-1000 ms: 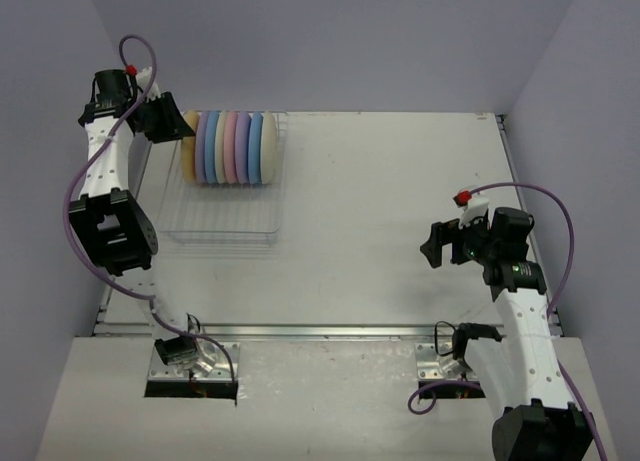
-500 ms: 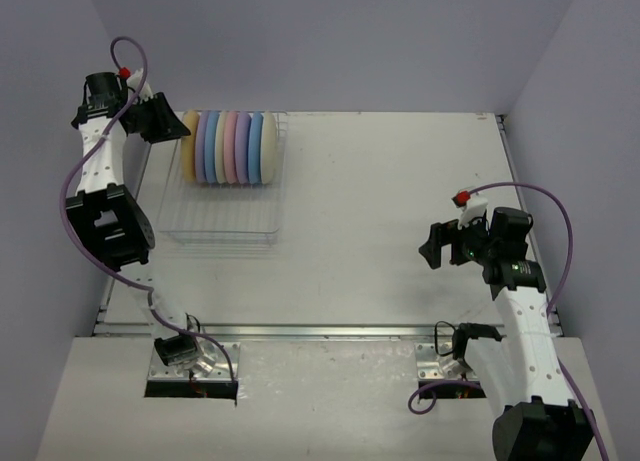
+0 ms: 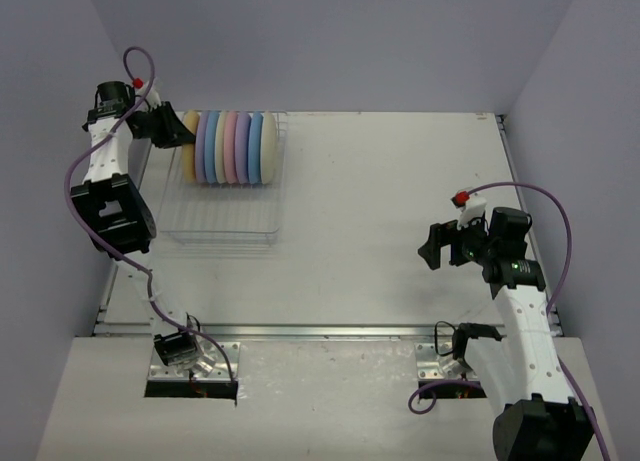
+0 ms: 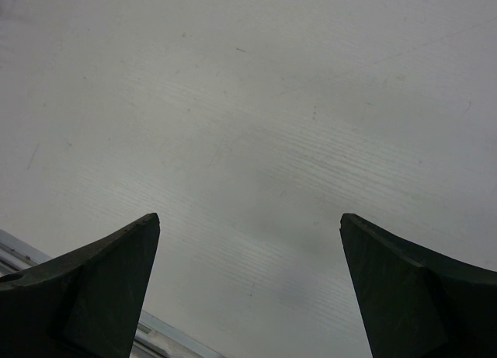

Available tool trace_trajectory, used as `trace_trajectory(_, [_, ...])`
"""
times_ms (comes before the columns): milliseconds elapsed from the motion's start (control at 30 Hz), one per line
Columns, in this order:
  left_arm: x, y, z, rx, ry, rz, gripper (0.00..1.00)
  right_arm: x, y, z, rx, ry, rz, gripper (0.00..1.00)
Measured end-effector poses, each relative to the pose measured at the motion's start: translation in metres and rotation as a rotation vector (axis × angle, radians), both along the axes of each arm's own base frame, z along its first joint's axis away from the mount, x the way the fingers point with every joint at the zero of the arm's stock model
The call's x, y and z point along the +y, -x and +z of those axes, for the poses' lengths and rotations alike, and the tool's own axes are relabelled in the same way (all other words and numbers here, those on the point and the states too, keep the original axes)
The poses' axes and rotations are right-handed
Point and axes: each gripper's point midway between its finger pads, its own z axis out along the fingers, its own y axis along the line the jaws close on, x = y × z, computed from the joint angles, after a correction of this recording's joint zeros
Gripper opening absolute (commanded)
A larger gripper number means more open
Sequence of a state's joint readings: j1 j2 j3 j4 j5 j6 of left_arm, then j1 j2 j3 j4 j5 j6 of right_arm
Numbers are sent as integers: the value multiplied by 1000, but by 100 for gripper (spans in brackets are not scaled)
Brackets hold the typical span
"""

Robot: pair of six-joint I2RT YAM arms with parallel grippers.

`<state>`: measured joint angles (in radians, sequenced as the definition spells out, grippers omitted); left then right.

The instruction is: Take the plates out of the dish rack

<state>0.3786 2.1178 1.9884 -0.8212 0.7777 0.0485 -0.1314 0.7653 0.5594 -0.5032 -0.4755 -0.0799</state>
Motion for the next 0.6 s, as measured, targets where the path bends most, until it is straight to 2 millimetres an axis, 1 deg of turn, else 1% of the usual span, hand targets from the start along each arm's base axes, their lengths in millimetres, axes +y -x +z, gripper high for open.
trace_trajectory(133, [-5, -2, 2, -22, 25, -34, 0, 0, 0, 0, 1, 0, 0, 99])
trace_trajectory(267, [-6, -3, 6, -38, 32, -45, 0, 0, 0, 0, 2, -1, 1, 99])
trace_trajectory(433, [-2, -2, 9, -40, 50, -37, 0, 1, 0, 0, 1, -3, 3, 99])
trace_trajectory(500, [0, -2, 15, -45, 74, -32, 0, 1, 0, 0, 1, -4, 4, 99])
trace_trajectory(600, [6, -2, 29, -61, 132, -20, 0, 1, 0, 0, 2, -5, 5, 99])
